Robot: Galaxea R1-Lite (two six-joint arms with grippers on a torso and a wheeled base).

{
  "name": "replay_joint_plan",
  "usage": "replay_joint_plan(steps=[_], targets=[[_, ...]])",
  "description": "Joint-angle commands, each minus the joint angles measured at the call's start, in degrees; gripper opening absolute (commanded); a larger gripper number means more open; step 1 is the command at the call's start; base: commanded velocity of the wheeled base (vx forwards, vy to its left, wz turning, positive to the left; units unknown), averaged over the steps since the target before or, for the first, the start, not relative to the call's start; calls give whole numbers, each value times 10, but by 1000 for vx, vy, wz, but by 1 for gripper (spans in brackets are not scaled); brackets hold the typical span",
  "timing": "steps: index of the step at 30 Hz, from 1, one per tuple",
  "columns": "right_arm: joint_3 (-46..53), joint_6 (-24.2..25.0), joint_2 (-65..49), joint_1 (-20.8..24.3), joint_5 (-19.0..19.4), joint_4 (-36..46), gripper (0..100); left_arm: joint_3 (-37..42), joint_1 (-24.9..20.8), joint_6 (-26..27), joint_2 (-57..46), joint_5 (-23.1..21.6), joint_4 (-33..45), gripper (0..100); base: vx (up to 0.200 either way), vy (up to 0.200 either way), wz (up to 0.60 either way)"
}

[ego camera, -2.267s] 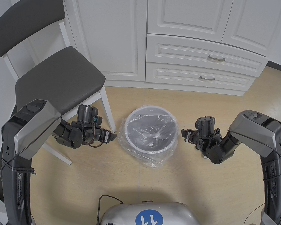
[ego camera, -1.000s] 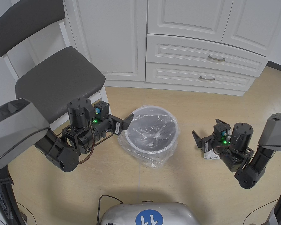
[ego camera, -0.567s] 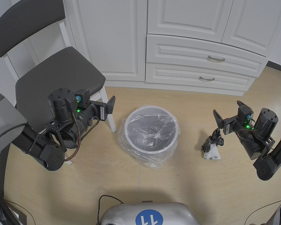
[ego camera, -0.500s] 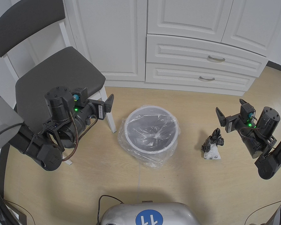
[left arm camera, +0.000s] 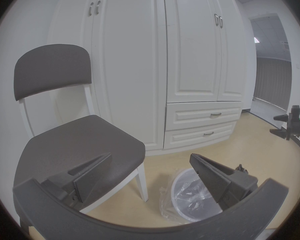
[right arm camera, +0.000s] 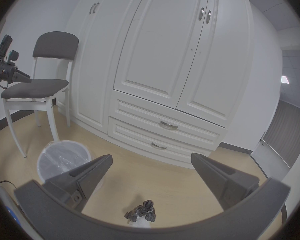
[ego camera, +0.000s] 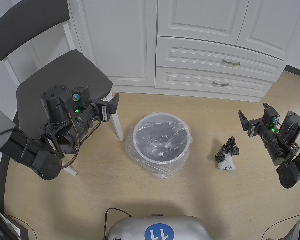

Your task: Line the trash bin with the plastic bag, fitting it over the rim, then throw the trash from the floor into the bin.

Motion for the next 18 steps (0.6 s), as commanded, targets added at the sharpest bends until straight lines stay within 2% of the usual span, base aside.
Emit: replay_joint_plan(steps=[1,3,5,6,8,11,14,15,16,17,18], targets=[[1,-5,0,-3,-4,-10,100,-5,-6,18,-35,-3,51,100,0,0,0],[11,-8,-3,-4,-6,-10,100,-40,-9,20,-68,-5,150,100,0,0,0],[25,-9,-5,-10,-7,-10,100,-71,-13,18,-76,-5,210,100,0,0,0],[25,-9,-5,-10,-7,-10,100,-71,-13,18,-76,-5,210,100,0,0,0],[33,-12,-23,-26,-25,-10,100,-131,-13,13,-67,-5,266,100,0,0,0],[32,-8,-42,-33,-40,21,100,-159,-13,6,-47,-5,283,100,0,0,0],[12,16,-74,-27,-44,102,100,-149,-6,-40,-39,1,284,100,0,0,0],[11,17,-74,-27,-44,107,100,-149,-5,-43,-40,1,284,100,0,0,0],[-9,29,-85,-24,-44,160,100,-143,2,-66,-42,2,283,100,0,0,0],[-9,29,-85,-24,-44,160,100,-143,2,-66,-42,2,283,100,0,0,0],[-25,37,-96,-19,-44,200,100,-142,6,-81,-44,2,278,100,0,0,0]])
